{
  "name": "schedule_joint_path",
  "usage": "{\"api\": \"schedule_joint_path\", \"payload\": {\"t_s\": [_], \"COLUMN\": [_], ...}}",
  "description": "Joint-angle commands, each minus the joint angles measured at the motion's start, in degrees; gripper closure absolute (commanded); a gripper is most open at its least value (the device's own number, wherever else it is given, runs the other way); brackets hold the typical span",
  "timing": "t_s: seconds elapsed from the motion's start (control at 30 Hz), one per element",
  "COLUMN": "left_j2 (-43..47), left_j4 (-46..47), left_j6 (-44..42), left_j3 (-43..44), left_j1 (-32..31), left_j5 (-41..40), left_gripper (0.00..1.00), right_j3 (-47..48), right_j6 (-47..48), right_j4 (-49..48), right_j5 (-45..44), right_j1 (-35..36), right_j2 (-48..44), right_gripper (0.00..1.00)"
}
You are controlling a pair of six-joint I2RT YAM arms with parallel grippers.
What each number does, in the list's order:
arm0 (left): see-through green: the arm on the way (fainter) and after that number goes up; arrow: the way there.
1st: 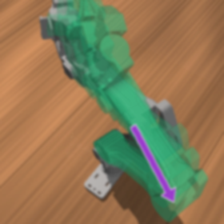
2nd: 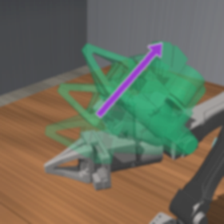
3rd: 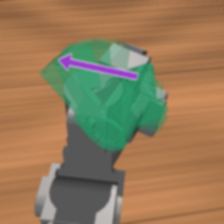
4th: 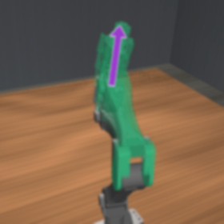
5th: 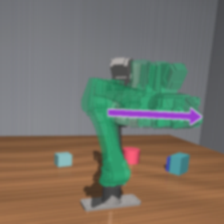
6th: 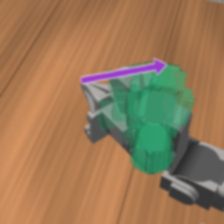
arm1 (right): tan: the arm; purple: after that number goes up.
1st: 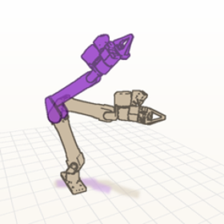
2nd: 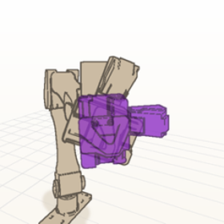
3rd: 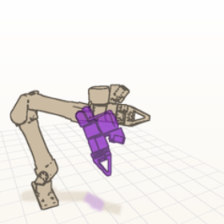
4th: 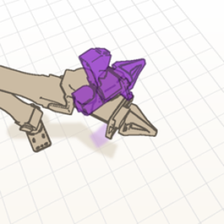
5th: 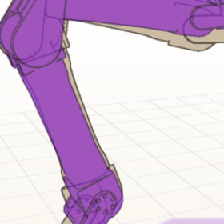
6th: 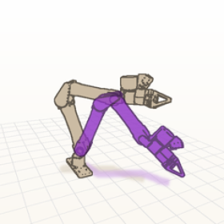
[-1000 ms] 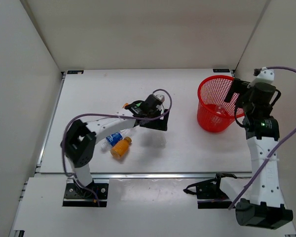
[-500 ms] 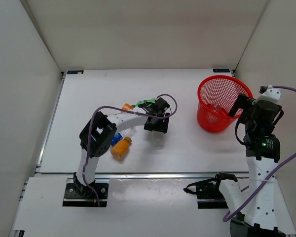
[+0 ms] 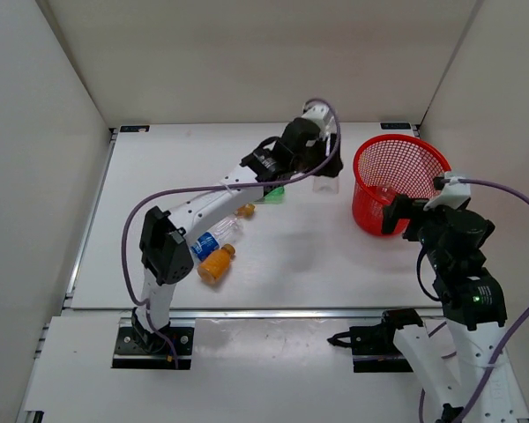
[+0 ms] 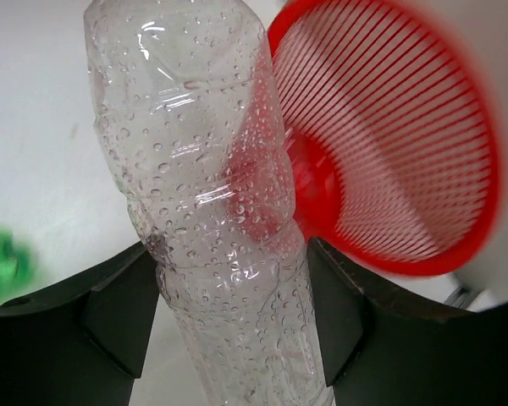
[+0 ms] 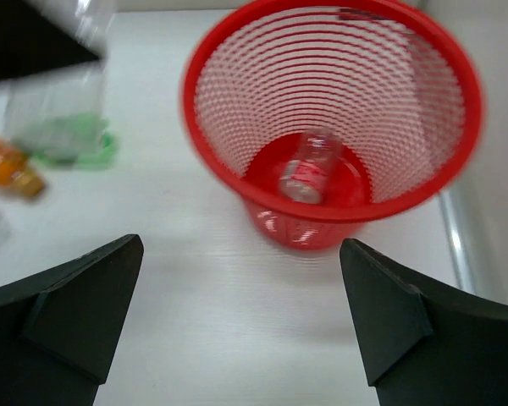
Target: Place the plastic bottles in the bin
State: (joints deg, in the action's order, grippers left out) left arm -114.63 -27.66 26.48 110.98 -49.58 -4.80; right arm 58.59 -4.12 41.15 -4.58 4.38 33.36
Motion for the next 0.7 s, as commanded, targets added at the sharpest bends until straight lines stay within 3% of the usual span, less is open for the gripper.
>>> {"api": "schedule_joint_path", "payload": {"t_s": [0.0,0.1,0.23,0.33,0.4,0.53,0.63,0.67], "left_j2": [0.4,-5.3,-14.8,-17.3,-18.3,-24.7,-27.7,-28.9], "left_j4": [9.5,17.3,25.2,31.1,35.6,39.1,43.8,42.8], "left_j6": [-4.1,-3.6,0.2,-1.6,-2.9,-1.9,1.6,2.4], "left_j3": [11.4,19.4,30.1,31.0,29.3,35.4,35.2,36.4], "left_j1": [-2.1,-2.6,-3.4,-5.8,-7.5,-8.0,-7.1,-6.9], "left_j5": [-0.6,4.5,10.5,6.5,5.4,4.9,5.0,5.5], "left_gripper": [0.42,0.45,0.39,0.34,0.37,0.35,0.22,0.12], "right_j3": [-1.8,-4.4,-6.5,-7.9,-8.5,-8.7,-8.6,-8.5], "right_j6": [0.4,0.5,-1.8,-4.4,-5.7,-10.8,-15.6,-17.0], "right_j4": [-0.8,-0.3,1.0,1.0,0.8,1.6,4.8,5.2], "right_j5": [2.6,4.0,2.0,-1.7,-3.7,-10.2,-15.5,-18.2], "right_j1": [6.9,16.4,26.2,34.1,39.8,50.2,58.2,59.9], "right_j2": [-1.5,-2.4,-5.1,-7.3,-8.7,-11.7,-12.7,-13.0], "right_gripper": [0.01,0.00,0.00,0.01,0.01,0.01,0.01,0.01]}}
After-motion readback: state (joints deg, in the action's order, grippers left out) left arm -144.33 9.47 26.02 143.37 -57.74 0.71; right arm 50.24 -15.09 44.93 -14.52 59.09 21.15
